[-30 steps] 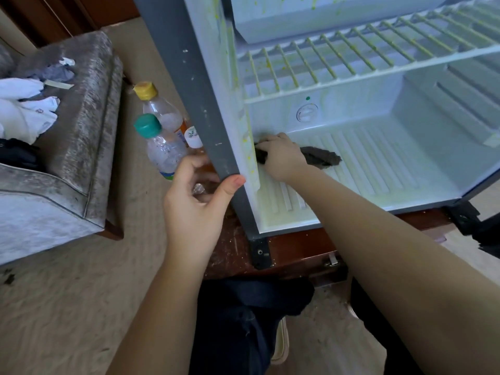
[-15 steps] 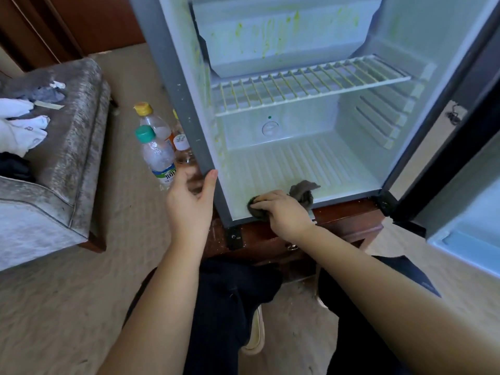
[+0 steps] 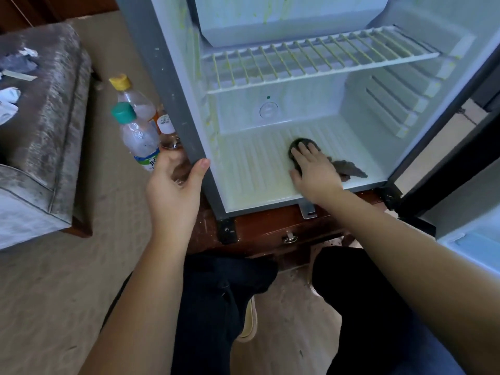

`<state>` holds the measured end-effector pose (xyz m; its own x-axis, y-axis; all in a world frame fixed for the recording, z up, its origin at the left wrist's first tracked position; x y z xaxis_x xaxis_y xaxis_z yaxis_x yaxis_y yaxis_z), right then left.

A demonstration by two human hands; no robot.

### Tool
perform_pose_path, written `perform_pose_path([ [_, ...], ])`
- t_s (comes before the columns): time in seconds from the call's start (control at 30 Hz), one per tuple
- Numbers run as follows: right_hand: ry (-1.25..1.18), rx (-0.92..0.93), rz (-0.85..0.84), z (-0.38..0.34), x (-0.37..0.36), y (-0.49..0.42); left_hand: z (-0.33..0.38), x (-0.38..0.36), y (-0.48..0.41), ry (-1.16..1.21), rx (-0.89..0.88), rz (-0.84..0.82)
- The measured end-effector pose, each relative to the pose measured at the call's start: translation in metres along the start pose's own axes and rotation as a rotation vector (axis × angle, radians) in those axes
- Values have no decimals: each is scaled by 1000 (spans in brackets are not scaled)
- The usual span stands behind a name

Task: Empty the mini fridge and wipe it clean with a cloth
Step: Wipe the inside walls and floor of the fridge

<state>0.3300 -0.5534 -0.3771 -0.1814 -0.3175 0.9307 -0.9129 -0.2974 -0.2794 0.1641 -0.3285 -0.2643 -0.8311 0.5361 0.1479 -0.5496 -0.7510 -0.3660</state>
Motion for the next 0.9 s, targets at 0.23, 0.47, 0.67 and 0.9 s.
perform_pose_path([
  [0.23, 4, -8, -87, 5, -24, -97, -10, 0, -6, 54, 15, 6],
  [0.47, -94, -8, -37, -8, 3, -27, -8, 1, -8, 67, 9, -28],
  [0.67, -84, 75, -49, -9, 30, 67, -3, 2, -5, 94, 17, -18],
  [0.9, -75, 8, -93, -19, 9, 4, -9, 1, -7, 76, 14, -4],
])
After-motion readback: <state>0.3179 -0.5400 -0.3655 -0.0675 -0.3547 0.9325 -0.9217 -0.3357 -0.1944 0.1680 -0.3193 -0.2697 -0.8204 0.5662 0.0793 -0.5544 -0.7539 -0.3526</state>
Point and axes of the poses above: each hand's wrist, its own y-axis away from the middle knuckle, its own x-axis out of the back of the hand, z = x × y, the point moved 7 cm from there along -y, towards the middle knuckle, and after that the axes turned 15 degrees about z, right-handed, at the moved point
